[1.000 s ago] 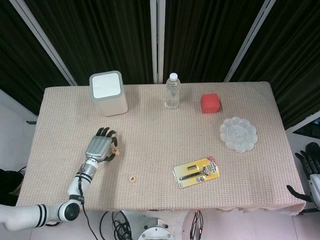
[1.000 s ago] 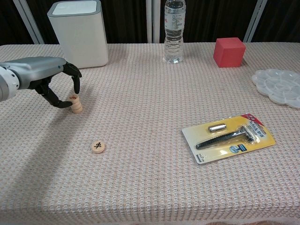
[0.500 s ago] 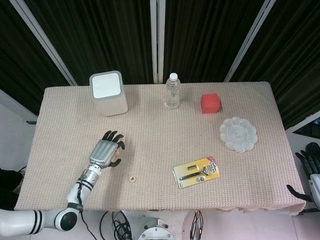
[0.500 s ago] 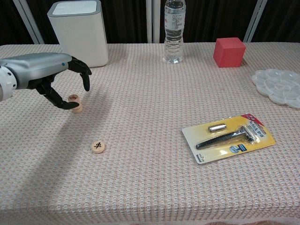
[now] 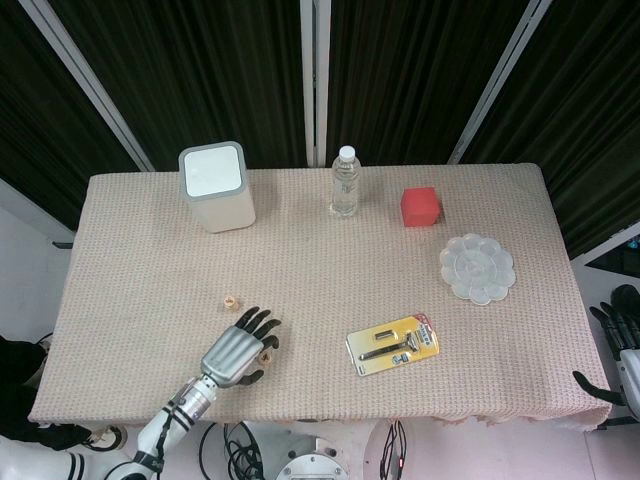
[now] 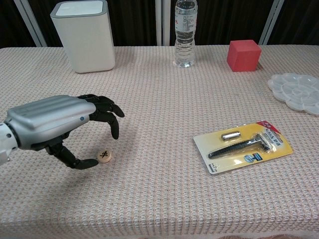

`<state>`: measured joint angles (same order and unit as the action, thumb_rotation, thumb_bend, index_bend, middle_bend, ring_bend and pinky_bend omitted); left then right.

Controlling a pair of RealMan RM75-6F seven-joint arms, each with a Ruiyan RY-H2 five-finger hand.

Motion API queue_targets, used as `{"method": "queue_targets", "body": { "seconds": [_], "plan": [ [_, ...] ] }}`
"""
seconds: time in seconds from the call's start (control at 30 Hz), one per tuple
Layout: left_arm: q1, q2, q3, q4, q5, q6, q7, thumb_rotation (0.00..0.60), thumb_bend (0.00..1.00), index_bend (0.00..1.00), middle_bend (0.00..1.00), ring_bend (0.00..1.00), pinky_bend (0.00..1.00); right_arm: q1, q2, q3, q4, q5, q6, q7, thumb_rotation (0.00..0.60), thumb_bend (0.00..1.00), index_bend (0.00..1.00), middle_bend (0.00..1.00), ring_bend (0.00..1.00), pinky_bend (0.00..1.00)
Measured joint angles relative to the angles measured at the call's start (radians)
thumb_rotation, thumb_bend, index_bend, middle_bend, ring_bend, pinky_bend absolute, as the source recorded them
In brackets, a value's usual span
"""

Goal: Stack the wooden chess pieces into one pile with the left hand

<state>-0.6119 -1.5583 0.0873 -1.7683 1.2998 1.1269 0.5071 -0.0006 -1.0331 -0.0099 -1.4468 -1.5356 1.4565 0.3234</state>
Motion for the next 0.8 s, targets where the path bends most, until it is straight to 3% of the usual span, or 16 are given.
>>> {"method": "queue_targets", "body": {
  "seconds": [0.43, 0.8],
  "plan": [
    [0.019, -0.071, -0.019, 0.124, 0.016, -0.031, -0.027, 0.600, 0.24, 0.38, 0.11, 0.00, 0.00, 0.002, 0.000, 0.003, 0.008, 0.014, -0.014, -0.001, 0.600, 0.16, 0.00, 0.00, 0.00, 0.00],
    [0.033, -0.077, -0.043, 0.141, -0.010, -0.051, -0.028, 0.600, 0.25, 0.43, 0.12, 0.00, 0.00, 0.003, -0.003, -0.001, 0.006, 0.008, -0.018, -0.007, 0.600, 0.16, 0.00, 0.00, 0.00, 0.00]
  ]
}}
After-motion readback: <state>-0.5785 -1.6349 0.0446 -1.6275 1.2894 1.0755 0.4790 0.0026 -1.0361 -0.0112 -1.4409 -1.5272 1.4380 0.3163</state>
